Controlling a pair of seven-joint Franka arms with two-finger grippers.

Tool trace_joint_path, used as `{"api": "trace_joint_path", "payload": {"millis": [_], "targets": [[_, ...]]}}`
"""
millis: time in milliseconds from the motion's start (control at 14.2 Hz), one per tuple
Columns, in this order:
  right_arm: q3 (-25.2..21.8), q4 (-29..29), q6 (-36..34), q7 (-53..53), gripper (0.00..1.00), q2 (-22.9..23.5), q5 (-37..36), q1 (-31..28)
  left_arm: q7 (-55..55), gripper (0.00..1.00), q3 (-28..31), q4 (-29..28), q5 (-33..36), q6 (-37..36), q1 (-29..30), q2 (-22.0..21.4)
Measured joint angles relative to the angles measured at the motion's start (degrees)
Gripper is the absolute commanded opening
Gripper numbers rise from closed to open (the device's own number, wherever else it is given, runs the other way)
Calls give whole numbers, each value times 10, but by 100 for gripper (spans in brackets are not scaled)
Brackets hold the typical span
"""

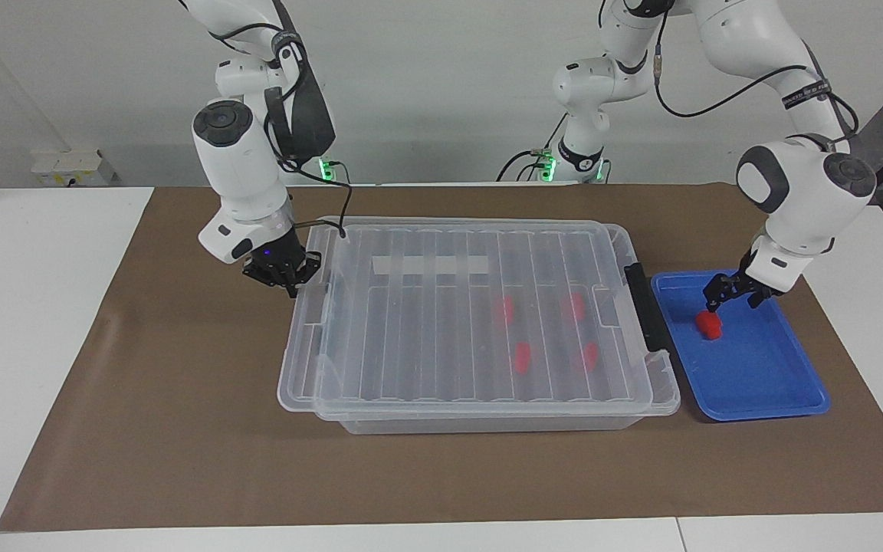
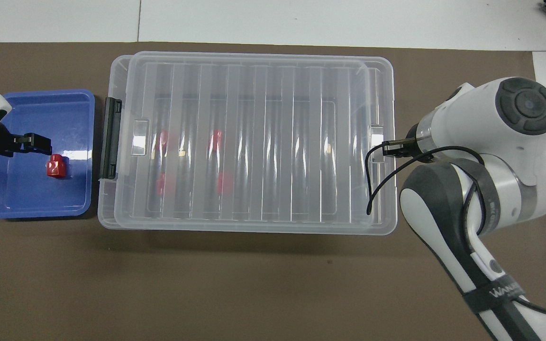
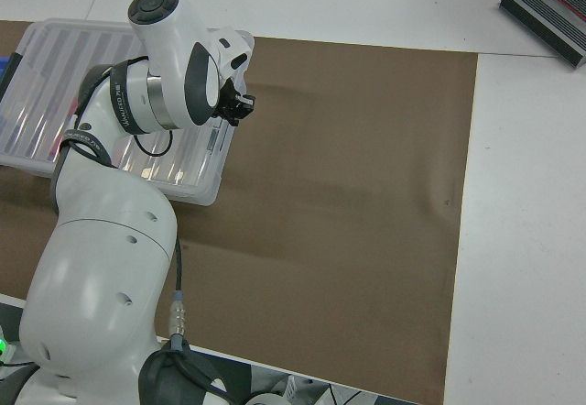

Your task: Place red block in blue tray from box

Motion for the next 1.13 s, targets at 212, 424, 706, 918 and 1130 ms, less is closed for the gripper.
{"api": "trace_joint_path", "payload": {"millis": [212,424,706,918,1130], "targets": [[0,0,0,2,0,0,0,4,0,100,-4,19,0,-58,-11,-33],[0,0,0,2,0,0,0,4,0,100,-12,28,0,-105,-28,-87],[0,0,0,2,0,0,1,4,-5,100,-11,25,0,-129,-123,-141],[0,0,0,2,0,0,1,5,-8,100,-11,21,0,-130,-151,-139],[0,0,0,2,0,0,1,11,-7,100,0,21,0,-130,-149,-140]]}}
